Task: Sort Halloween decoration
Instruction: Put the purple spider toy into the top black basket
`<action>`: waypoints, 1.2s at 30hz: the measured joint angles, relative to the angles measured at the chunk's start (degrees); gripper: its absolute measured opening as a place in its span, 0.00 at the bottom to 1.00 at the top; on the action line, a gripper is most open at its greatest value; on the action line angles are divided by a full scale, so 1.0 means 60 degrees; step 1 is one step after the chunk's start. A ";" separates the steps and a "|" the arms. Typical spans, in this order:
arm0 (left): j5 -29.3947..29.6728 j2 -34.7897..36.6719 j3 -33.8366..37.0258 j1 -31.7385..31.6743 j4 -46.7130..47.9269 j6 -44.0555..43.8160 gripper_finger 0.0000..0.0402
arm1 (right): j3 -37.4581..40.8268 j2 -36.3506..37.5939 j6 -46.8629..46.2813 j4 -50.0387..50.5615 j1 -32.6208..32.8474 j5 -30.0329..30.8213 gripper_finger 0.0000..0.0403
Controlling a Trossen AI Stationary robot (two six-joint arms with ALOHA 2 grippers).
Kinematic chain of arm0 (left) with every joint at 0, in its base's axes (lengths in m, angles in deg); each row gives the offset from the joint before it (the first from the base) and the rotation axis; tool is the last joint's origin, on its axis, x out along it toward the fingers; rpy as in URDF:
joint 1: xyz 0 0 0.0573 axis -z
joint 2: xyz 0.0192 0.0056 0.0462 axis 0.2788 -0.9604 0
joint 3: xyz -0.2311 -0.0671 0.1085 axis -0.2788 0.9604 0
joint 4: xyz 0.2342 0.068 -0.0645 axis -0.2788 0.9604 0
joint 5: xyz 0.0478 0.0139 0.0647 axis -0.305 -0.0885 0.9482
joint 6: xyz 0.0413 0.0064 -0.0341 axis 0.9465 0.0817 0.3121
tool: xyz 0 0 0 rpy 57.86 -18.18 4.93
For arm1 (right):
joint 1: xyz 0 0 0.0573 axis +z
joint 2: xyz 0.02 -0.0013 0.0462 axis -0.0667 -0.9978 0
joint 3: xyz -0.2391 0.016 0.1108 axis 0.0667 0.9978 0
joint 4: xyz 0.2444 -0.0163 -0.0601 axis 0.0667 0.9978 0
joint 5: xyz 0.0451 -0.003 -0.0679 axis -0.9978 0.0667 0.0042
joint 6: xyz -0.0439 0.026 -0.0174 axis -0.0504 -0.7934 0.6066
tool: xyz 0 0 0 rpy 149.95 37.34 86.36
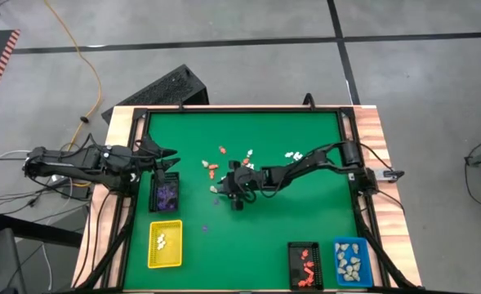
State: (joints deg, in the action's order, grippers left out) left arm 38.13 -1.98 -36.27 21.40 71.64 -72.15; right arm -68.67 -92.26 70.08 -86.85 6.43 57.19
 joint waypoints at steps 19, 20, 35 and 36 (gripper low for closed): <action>0.0040 0.0000 0.0000 0.0000 0.0000 0.0000 0.33 | 0.0000 -0.0517 -0.0455 0.0201 -0.0378 -0.0002 0.39; 0.0044 -0.0001 0.0000 0.0000 0.0003 0.0004 0.33 | -0.0004 -0.0517 -0.0510 0.0206 -0.0402 0.0028 0.37; 0.0040 0.0000 0.0000 0.0000 0.0004 -0.0051 0.33 | -0.0007 -0.0517 -0.0769 0.0339 -0.0330 0.0619 0.02; 0.0040 0.0000 0.0000 0.0000 0.0004 -0.0058 0.33 | -0.0004 -0.0476 -0.0769 0.0336 -0.0292 0.0746 0.01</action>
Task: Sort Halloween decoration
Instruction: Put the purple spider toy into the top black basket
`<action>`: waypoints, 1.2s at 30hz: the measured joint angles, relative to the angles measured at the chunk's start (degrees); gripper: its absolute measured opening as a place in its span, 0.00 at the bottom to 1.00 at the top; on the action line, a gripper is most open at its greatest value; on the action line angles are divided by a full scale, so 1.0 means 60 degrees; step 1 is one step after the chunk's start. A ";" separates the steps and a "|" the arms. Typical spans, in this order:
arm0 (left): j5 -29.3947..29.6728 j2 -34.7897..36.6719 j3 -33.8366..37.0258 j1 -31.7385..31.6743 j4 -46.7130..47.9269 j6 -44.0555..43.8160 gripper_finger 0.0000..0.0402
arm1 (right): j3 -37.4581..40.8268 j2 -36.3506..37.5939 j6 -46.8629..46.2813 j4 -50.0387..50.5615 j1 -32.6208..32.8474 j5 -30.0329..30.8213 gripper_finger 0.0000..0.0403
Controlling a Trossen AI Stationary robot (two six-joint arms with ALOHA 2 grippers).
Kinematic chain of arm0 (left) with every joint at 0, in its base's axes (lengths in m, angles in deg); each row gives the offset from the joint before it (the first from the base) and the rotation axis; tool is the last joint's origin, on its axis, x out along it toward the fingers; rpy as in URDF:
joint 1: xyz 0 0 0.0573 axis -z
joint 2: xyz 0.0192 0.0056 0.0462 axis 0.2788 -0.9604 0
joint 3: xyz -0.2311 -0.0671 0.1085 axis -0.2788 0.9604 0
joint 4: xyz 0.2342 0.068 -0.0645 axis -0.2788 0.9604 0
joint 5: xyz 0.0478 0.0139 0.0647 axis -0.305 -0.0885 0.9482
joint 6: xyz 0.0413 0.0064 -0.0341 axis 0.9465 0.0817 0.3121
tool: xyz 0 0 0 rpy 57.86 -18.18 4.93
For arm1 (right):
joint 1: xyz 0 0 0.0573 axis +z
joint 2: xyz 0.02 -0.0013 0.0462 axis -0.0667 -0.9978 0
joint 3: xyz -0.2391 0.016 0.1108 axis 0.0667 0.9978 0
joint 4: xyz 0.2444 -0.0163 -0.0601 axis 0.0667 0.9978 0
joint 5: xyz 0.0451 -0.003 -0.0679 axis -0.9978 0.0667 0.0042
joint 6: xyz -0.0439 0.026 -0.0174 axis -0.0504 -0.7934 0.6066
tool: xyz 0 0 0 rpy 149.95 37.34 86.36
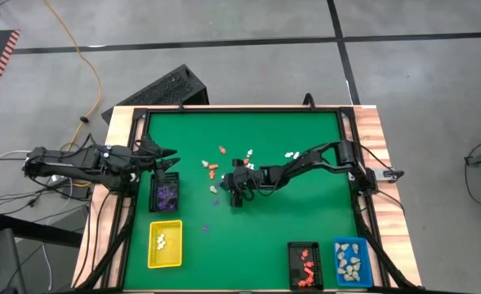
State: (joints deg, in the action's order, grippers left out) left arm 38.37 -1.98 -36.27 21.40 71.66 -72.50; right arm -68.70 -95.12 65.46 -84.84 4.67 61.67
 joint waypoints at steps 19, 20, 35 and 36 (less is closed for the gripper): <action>-0.0004 -0.0001 0.0000 0.0000 0.0024 -0.0007 0.33 | -0.0441 0.0247 -0.0410 -0.0127 -0.0252 -0.0466 0.47; -0.0004 0.0000 0.0000 0.0003 0.0024 -0.0007 0.33 | -0.0441 0.0228 -0.0409 -0.0134 -0.0293 -0.0455 0.49; -0.0004 0.0000 0.0357 0.0004 -0.0162 -0.0007 0.33 | -0.0530 -0.0598 -0.0389 -0.0712 -0.0289 -0.0803 0.52; -0.0007 0.0004 0.0357 0.0000 -0.0253 -0.0004 0.33 | -0.0616 -0.0670 -0.0385 -0.0738 -0.0289 -0.0875 0.51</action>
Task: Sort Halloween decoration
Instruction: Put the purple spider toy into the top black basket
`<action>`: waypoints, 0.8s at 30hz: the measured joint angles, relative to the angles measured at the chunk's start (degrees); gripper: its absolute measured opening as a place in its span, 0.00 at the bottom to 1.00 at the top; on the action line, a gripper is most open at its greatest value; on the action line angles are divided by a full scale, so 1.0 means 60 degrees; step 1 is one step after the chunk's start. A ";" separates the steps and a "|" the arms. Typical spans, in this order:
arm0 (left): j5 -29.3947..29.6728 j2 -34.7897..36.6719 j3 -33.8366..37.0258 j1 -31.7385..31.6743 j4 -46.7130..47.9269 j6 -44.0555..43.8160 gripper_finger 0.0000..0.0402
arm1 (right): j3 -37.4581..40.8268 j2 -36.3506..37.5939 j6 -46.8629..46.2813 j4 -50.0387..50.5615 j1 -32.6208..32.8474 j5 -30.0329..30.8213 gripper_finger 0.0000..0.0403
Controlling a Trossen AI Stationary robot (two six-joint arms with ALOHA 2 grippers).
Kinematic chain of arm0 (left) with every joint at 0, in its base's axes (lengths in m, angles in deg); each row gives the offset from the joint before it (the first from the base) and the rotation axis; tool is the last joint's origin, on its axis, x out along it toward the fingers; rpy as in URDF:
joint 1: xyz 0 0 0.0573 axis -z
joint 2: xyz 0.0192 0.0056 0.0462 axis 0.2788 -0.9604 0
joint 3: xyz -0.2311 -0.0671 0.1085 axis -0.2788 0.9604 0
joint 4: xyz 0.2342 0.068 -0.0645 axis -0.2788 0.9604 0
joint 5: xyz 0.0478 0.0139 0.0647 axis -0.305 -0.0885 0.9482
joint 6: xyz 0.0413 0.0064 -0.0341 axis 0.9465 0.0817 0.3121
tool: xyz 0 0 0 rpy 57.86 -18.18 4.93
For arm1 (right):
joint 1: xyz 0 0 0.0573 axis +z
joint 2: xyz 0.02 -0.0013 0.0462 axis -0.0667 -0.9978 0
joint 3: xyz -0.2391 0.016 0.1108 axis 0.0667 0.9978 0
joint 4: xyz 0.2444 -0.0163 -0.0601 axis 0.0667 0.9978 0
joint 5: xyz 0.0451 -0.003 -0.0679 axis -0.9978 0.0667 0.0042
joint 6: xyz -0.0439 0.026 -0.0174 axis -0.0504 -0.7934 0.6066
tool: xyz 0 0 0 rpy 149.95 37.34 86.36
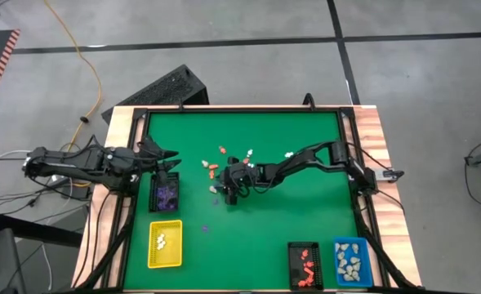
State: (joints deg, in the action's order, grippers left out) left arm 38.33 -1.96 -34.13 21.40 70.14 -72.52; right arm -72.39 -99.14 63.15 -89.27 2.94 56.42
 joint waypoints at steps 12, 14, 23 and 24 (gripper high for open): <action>0.0005 0.0000 -0.0004 0.0000 -0.0105 0.0095 0.33 | -0.0477 -0.0326 -0.0559 0.0572 -0.0108 0.0259 0.37; 0.0007 -0.0003 -0.0004 0.0000 -0.0107 0.0094 0.33 | -0.0484 -0.0315 -0.0842 0.0765 -0.0132 0.0259 0.28; 0.0004 -0.0003 -0.0004 0.0000 -0.0104 0.0084 0.33 | -0.0476 -0.0235 -0.0867 0.0897 -0.0045 0.0479 0.04; 0.0004 0.0000 -0.0004 0.0000 -0.0108 0.0084 0.33 | -0.0472 -0.0206 -0.0871 0.0824 -0.0058 0.0480 0.04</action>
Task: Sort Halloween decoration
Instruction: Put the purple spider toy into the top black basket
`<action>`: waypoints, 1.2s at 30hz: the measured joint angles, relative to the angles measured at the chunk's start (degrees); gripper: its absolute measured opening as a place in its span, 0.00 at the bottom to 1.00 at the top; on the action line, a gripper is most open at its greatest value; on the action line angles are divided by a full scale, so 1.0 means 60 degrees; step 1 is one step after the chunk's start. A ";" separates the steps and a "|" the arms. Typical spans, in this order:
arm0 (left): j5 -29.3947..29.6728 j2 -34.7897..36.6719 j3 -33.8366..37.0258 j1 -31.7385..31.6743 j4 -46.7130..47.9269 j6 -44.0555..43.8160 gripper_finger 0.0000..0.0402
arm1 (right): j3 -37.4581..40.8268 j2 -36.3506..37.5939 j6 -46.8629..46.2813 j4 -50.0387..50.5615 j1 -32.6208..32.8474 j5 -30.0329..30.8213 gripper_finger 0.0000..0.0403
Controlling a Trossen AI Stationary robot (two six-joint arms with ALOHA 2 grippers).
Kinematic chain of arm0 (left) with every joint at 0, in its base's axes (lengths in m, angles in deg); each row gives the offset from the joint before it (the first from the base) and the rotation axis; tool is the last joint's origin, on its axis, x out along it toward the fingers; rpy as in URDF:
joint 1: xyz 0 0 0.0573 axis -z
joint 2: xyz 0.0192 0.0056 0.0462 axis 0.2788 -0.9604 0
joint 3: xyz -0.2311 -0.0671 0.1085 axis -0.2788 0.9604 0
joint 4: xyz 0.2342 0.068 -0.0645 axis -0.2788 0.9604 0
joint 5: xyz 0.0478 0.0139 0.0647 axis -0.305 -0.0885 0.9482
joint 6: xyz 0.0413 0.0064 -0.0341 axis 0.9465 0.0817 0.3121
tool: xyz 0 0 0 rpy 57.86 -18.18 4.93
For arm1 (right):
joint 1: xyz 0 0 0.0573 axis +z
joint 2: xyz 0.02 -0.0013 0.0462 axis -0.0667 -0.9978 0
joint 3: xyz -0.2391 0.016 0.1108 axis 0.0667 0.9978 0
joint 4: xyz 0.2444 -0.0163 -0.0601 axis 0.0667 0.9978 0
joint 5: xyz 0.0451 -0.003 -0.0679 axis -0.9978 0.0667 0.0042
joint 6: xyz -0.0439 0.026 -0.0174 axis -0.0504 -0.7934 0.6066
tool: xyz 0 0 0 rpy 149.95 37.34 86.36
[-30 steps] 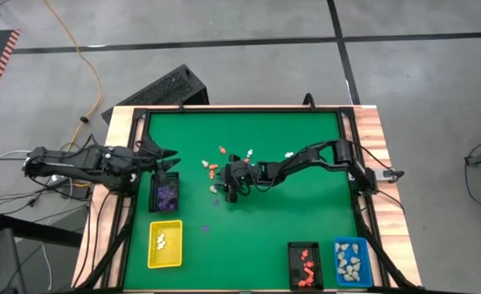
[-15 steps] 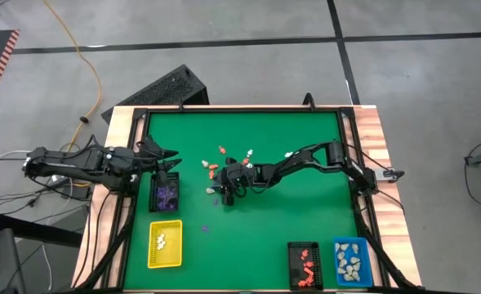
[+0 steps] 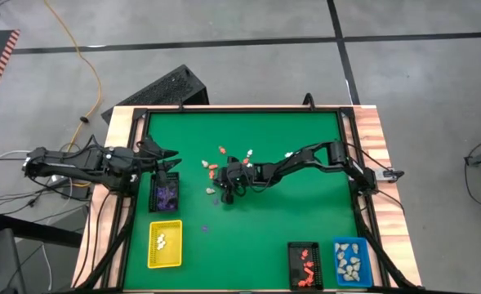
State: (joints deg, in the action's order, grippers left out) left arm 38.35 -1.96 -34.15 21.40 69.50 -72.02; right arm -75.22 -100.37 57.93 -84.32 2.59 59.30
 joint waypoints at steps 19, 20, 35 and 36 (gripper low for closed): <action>0.0020 0.0004 0.0000 -0.0002 -0.0044 -0.0006 0.33 | -0.2918 -0.0346 0.0782 -0.0146 0.0317 -0.0360 0.04; 0.0018 0.0004 0.0000 -0.0004 -0.0067 0.0004 0.33 | -0.3314 -0.0611 0.0793 -0.0173 0.0317 -0.0591 0.04; 0.0022 0.0007 0.0000 0.0000 -0.0109 0.0015 0.33 | -0.8483 -0.3553 0.0900 0.1900 0.0346 -0.2615 0.06; 0.0022 0.0006 0.0000 0.0000 -0.0109 0.0015 0.33 | -0.8511 -0.3580 0.0900 0.1911 0.0329 -0.2621 0.07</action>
State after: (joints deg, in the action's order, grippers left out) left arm 38.48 -1.92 -34.15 21.40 68.84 -71.93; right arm -126.29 -121.85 63.33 -72.86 4.56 43.57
